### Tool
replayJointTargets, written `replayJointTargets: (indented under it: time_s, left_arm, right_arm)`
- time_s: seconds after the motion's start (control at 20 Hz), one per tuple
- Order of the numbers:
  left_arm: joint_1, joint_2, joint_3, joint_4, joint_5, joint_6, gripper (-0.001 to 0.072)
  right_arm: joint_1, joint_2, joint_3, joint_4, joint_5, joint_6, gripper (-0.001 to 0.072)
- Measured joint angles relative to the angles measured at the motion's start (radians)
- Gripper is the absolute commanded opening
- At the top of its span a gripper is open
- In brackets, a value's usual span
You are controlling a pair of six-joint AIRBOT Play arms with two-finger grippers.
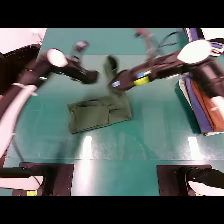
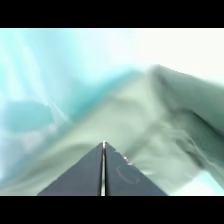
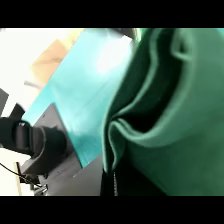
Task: Fold the shirts.
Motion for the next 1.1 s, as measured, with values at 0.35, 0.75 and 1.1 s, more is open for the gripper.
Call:
replayJointTargets:
  time_s: [0.35,0.75,1.1]
  left_arm:
    - [0.300,0.263,0.000,0.136,-0.088,-0.003,0.0024]
    - [0.368,0.312,0.000,0.146,-0.164,0.011,0.0024]
    - [0.372,0.314,0.000,0.105,-0.161,0.015,0.0024]
  right_arm:
    - [0.270,-0.194,0.000,-0.013,-0.216,-0.121,0.0477]
    - [-0.019,-0.070,-0.270,-0.187,-0.130,-0.042,0.0582]
    - [-0.318,-0.088,-0.482,-0.147,-0.102,-0.020,0.0599]
